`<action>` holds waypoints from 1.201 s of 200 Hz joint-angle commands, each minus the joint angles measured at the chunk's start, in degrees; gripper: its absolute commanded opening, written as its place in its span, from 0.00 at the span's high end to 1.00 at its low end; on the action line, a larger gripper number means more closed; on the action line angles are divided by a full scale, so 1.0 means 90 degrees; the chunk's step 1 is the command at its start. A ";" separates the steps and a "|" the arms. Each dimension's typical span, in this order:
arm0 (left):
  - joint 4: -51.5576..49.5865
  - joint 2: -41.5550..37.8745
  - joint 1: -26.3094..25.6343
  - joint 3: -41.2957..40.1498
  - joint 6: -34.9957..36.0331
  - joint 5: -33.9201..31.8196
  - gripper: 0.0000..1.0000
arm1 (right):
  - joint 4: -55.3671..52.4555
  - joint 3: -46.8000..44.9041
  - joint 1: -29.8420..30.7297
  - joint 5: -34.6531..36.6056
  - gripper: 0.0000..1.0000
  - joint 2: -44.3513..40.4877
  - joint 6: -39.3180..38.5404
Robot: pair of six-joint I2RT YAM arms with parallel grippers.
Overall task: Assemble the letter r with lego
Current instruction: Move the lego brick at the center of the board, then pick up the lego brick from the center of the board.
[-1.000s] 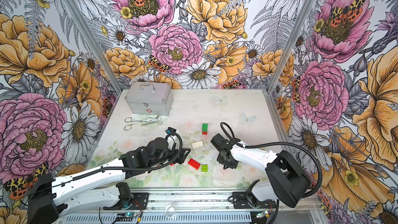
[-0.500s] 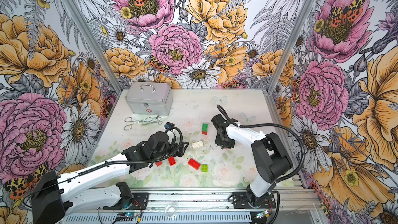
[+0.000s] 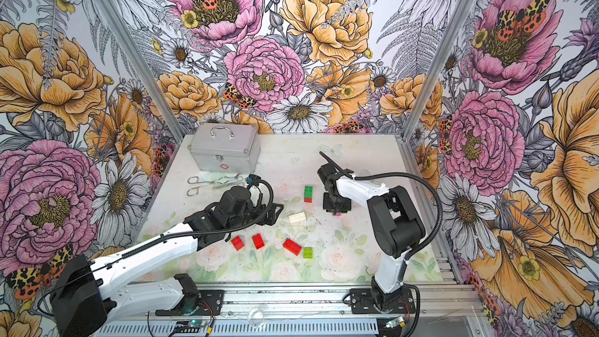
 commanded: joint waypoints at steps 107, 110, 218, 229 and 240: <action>-0.0330 -0.0895 0.0108 -0.0133 -0.0017 0.0050 0.01 | -0.0129 -0.0151 0.0155 -0.0244 0.32 -0.1169 0.0097; -0.0351 -0.0961 0.0109 -0.0164 -0.0033 0.0033 0.01 | -0.0133 -0.0159 0.0195 -0.0242 0.32 -0.1206 0.0127; -0.1047 -0.3406 -0.0032 -0.1510 -0.0816 -0.0295 0.01 | 0.0186 0.0633 0.2196 -0.0231 0.22 -0.0316 0.1039; -0.1043 -0.3425 -0.0028 -0.1512 -0.0828 -0.0304 0.01 | 0.0224 0.0755 0.2212 -0.0280 0.22 -0.0126 0.0994; -0.1048 -0.3397 -0.0040 -0.1493 -0.0819 -0.0311 0.01 | 0.0243 0.0866 0.2213 -0.0328 0.22 0.0047 0.0930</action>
